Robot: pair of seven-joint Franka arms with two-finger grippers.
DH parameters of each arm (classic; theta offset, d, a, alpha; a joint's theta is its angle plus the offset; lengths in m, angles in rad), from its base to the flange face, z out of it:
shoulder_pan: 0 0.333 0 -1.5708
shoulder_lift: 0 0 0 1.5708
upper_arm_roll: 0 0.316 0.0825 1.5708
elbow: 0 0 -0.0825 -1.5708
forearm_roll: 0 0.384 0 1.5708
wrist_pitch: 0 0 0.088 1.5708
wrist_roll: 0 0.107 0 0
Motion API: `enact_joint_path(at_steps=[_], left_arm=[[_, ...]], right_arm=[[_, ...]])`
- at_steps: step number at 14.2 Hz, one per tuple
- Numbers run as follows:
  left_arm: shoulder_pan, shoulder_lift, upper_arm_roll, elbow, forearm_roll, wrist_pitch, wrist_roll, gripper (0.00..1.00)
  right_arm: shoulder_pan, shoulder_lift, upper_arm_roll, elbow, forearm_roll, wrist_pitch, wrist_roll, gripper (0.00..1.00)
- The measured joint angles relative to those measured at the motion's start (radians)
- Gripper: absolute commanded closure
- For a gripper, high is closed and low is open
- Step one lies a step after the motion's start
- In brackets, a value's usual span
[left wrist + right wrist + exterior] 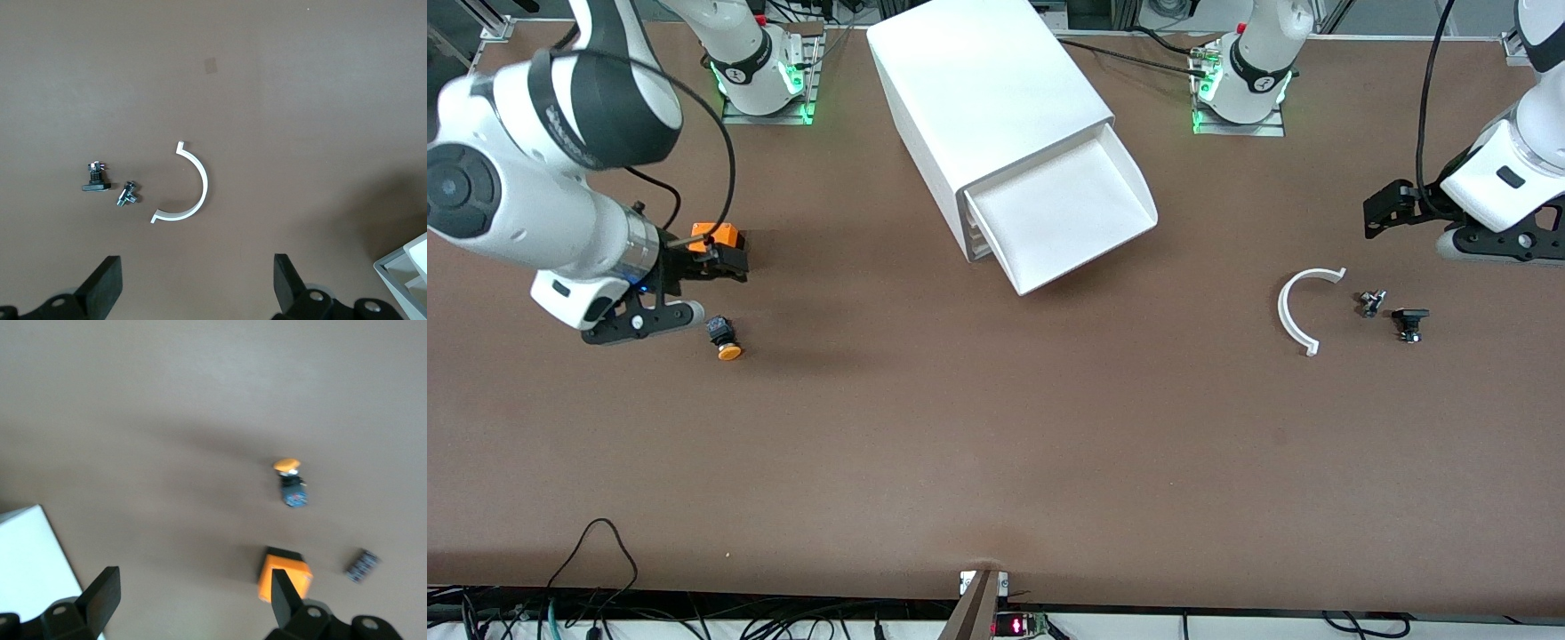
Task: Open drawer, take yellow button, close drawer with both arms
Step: 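Withdraw the right gripper while the left gripper reaches the drawer, then push the open drawer shut into the cabinet with the left gripper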
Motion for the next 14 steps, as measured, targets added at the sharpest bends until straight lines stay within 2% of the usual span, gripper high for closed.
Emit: enact_joint_path(at_steps=[3, 5, 9, 11, 14], left_arm=[[-0.003, 0.038, -0.004, 0.002, -0.057, -0.007, -0.010, 0.00], [-0.013, 0.084, -0.018, 0.003, -0.093, 0.003, -0.054, 0.00], [-0.146, 0.184, -0.039, 0.004, -0.104, 0.098, -0.279, 0.00], [-0.196, 0.223, -0.043, 0.011, -0.104, 0.137, -0.366, 0.00], [-0.211, 0.252, -0.043, 0.017, -0.106, 0.166, -0.408, 0.00]], right_arm=[[0.023, -0.026, 0.000, 0.057, -0.151, -0.046, 0.002, 0.00], [0.017, -0.046, -0.010, 0.065, -0.194, -0.047, 0.005, 0.00], [-0.082, -0.078, -0.026, 0.066, -0.194, -0.040, 0.006, 0.00], [-0.096, -0.085, -0.058, 0.062, -0.187, -0.042, 0.008, 0.00], [-0.098, -0.095, -0.141, 0.046, -0.085, -0.065, 0.005, 0.00]])
